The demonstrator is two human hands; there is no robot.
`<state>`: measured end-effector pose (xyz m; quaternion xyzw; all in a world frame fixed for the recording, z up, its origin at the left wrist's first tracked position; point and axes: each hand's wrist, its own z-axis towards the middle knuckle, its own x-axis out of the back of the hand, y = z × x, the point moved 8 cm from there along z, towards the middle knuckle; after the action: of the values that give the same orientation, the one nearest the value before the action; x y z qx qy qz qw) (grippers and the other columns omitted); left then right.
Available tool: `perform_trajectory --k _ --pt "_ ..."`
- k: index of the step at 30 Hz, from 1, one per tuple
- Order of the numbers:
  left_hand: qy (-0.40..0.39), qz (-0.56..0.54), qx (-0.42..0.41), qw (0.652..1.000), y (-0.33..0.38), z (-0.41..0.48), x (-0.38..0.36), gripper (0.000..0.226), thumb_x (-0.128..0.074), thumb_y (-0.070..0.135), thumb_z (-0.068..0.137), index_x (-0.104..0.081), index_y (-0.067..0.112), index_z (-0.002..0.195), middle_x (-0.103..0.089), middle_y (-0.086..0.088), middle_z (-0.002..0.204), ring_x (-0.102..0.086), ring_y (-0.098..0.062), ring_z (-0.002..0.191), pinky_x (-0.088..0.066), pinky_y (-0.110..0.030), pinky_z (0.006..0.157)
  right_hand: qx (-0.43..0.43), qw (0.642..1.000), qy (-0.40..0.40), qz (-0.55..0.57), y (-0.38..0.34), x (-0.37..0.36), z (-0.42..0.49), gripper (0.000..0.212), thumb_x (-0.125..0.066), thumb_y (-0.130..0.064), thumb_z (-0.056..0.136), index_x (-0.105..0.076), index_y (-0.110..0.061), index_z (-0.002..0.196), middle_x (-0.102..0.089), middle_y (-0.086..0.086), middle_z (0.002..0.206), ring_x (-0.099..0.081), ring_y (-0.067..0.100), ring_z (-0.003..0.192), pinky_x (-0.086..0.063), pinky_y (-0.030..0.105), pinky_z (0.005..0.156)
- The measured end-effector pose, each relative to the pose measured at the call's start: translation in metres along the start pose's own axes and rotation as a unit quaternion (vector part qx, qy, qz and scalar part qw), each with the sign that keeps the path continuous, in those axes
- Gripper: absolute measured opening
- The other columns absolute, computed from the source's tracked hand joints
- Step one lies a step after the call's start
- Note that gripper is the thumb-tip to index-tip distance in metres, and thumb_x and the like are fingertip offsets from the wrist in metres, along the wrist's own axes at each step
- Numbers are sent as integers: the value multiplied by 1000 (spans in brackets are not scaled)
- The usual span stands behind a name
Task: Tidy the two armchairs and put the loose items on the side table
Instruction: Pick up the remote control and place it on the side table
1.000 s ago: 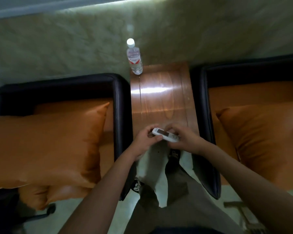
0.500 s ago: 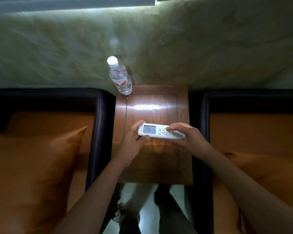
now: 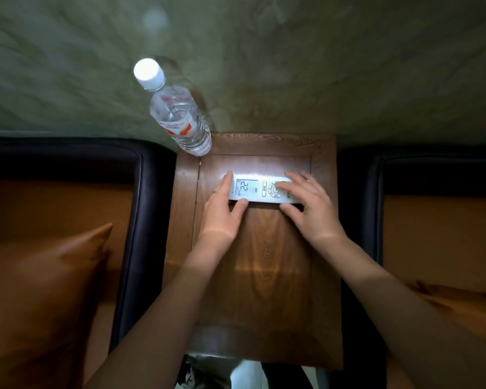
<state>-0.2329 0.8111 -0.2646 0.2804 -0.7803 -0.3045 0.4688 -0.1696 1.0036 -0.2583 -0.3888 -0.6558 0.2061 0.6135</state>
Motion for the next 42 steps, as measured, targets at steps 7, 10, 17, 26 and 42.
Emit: perform_trajectory --k 7,10,17,26,42 --pt "63 30 -4 998 13 6 8 65 -62 18 96 -33 10 154 -35 -7 158 -30 -20 147 -15 -16 115 -26 999 33 10 -6 -1 6 58 -68 -10 92 -51 -26 145 -22 4 165 -8 25 155 -11 43 125" --pt "69 -31 49 996 7 -18 8 71 -62 24 96 -26 21 157 -31 -1 161 -21 -21 151 -11 -24 121 -110 991 47 56 -4 2 -27 75 -66 -20 94 -26 -32 156 -8 -3 168 -5 18 155 -7 37 126" --pt "14 -82 70 994 -1 -43 -21 82 -62 32 96 -8 40 158 -3 31 160 18 -27 150 11 -31 116 -124 990 9 69 1 -13 -53 83 -60 -18 97 -5 -35 156 2 -23 161 14 -22 140 14 14 117" --pt "16 -51 79 995 7 -1 -20 91 -57 10 91 -1 31 159 -2 19 165 15 -32 151 13 -24 107 -106 994 -3 27 2 -3 -8 75 -56 -26 96 -16 -20 159 -11 -5 167 -3 5 152 10 29 123" --pt "-26 -109 59 992 -8 -15 -4 88 -63 32 81 -21 21 158 -31 2 161 -26 -3 147 -22 -41 124 -66 997 -11 50 -10 -13 -24 70 -55 -27 88 -35 -24 154 -30 -18 149 -11 -6 143 11 22 120"
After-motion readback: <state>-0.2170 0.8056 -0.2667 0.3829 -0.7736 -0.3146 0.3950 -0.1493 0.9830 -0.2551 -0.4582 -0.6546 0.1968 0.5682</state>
